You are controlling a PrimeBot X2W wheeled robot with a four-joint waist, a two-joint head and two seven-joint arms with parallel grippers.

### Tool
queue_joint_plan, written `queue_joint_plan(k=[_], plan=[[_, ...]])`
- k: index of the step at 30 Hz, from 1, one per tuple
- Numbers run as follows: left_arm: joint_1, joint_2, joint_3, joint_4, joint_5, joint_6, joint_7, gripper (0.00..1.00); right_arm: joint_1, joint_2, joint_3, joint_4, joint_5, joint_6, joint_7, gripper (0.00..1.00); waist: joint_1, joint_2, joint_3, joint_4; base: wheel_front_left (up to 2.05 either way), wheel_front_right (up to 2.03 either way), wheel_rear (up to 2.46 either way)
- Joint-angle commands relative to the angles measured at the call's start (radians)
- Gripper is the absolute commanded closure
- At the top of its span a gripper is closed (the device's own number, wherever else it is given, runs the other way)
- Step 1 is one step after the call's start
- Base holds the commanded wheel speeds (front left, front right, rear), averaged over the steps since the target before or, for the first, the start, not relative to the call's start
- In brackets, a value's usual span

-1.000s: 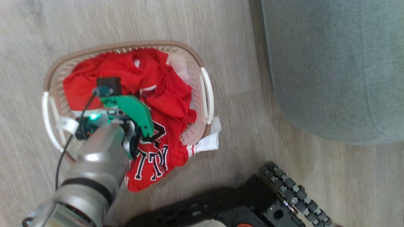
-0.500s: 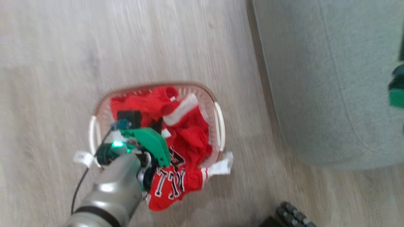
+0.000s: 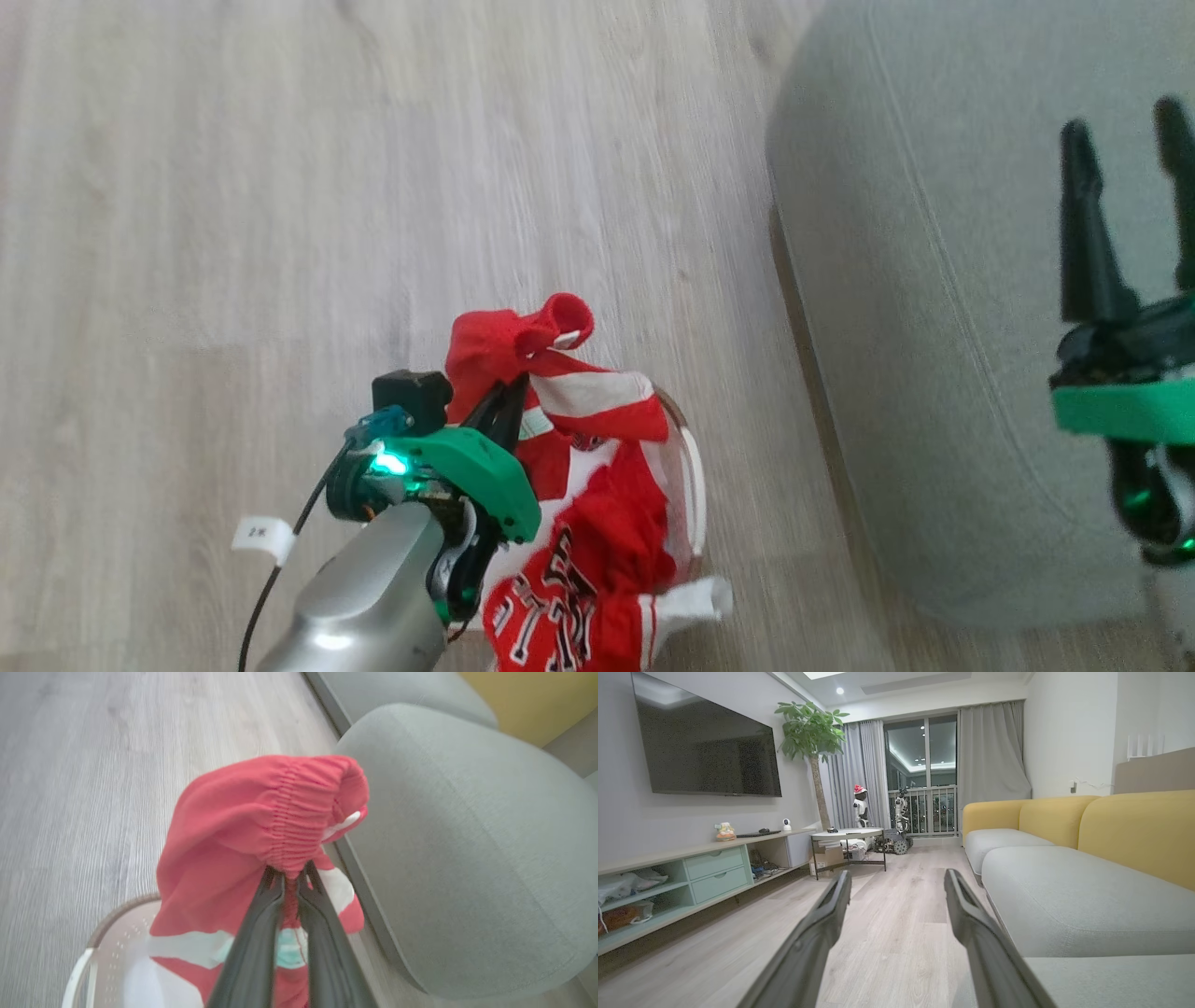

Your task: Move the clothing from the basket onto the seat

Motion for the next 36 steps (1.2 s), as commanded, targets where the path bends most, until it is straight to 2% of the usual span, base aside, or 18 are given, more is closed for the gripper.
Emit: queue_joint_plan(k=[1,12,22,28,36], plan=[[-0.010,0.024,0.049,-0.060,0.024,0.000,-0.013,1.00,0.014,-0.003,0.018,-0.023,-0.009,0.000,-0.005,0.00,0.0001,-0.0001,-0.076,0.037,0.00,0.00,0.00],[-0.017,0.100,0.094,-0.337,0.149,0.021,-0.010,1.00,0.112,0.058,0.068,0.019,-0.033,0.000,-0.005,0.00,0.0001,-0.0001,-0.193,0.063,0.00,0.00,0.00],[-0.114,0.166,0.096,-0.618,0.176,0.059,0.113,1.00,0.144,0.070,0.138,0.035,-0.038,0.000,-0.005,0.00,0.0001,-0.0001,-0.223,0.066,0.00,0.00,0.00],[-0.126,0.182,0.090,-0.690,0.179,0.073,0.155,1.00,0.126,0.049,0.218,0.040,-0.031,0.000,-0.005,0.00,0.0001,-0.0001,-0.222,0.062,0.00,0.00,0.00],[-0.124,0.175,0.075,-0.714,0.174,0.075,0.169,1.00,0.083,-0.006,0.364,0.089,0.008,0.000,-0.005,0.00,0.0001,-0.0001,-0.221,0.068,0.00,0.00,0.00]])
